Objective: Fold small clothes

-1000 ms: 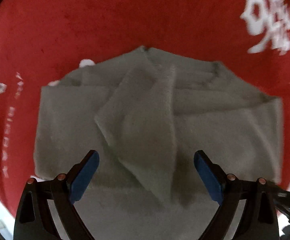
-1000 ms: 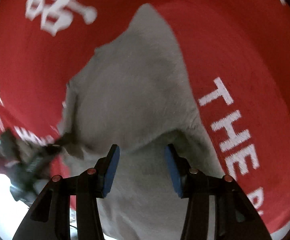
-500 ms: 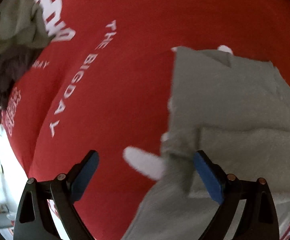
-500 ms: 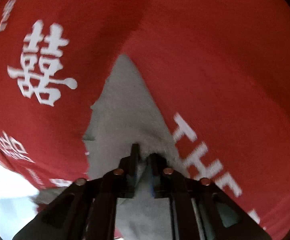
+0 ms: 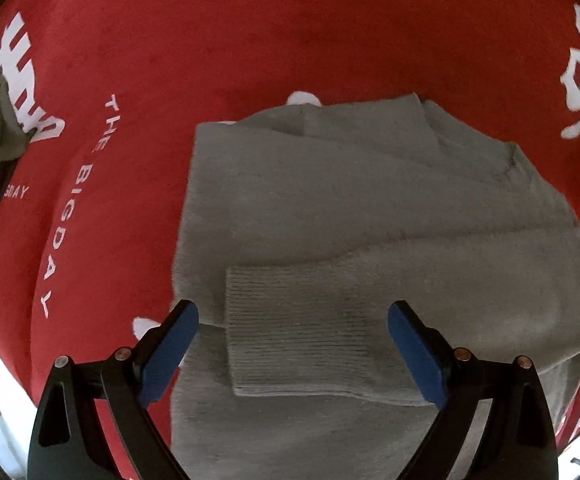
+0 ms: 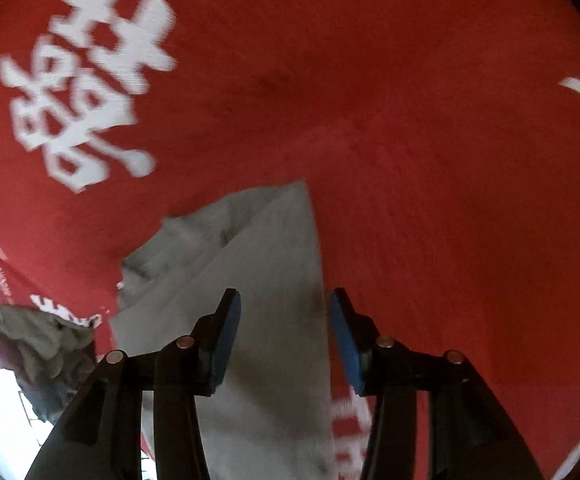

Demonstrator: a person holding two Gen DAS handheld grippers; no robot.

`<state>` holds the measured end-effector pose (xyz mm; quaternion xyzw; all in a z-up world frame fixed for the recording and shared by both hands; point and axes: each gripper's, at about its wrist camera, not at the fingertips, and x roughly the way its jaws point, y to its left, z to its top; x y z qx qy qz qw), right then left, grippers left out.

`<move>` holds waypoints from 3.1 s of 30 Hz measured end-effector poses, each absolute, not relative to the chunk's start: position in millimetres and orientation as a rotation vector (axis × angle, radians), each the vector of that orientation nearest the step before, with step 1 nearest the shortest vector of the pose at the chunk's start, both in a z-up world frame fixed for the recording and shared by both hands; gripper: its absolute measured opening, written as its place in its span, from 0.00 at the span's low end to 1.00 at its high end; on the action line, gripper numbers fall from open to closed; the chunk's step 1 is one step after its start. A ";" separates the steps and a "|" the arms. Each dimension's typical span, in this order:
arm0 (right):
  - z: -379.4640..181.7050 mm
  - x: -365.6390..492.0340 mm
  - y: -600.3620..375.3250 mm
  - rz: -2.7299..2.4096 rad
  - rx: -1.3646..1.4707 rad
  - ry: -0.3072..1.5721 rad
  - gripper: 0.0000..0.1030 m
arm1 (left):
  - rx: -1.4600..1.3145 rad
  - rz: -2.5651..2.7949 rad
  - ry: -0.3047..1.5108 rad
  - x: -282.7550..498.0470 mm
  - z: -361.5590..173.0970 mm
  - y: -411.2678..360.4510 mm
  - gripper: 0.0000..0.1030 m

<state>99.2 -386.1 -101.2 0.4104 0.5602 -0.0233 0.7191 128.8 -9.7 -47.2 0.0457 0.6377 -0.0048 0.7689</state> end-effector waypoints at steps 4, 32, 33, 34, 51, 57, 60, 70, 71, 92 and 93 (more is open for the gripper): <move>-97.4 125.7 -369.2 0.011 0.783 1.282 0.12 | 0.124 0.004 1.393 128.9 -55.0 -15.9 0.94; -58.7 188.5 -60.6 0.777 0.104 1.336 0.54 | -0.034 -0.109 1.434 87.5 -45.1 52.5 0.94; -58.2 188.4 -52.7 0.807 0.054 1.341 0.54 | -0.039 -0.097 1.434 83.0 -44.4 58.5 0.94; -57.4 185.6 -45.1 0.840 -0.014 1.351 0.54 | -0.042 -0.087 1.433 79.6 -44.0 63.8 0.94; -56.7 214.7 -17.7 0.809 -0.239 1.383 0.04 | -0.052 -0.093 1.390 90.3 -36.9 73.4 0.94; -85.8 218.2 -17.2 0.688 -0.165 1.438 0.17 | -0.019 -0.106 1.366 101.4 -26.7 56.1 0.94; -67.0 204.7 -71.5 0.544 0.099 1.409 0.30 | -0.024 -0.125 1.337 119.2 -21.6 46.4 0.94; -51.2 81.2 -323.3 -0.099 0.509 1.368 0.34 | 0.059 -0.095 1.381 154.7 -63.2 -6.4 0.94; -61.1 79.2 -339.9 -0.116 0.529 1.380 0.35 | 0.074 -0.089 1.384 154.1 -67.1 -9.4 0.94; -57.5 51.7 -362.6 -0.058 0.579 1.437 0.44 | 0.217 -0.064 1.449 115.2 -39.7 -32.5 0.94; -51.7 47.7 -357.0 -0.049 0.571 1.437 0.47 | 0.219 -0.062 1.458 111.2 -37.4 -33.3 0.94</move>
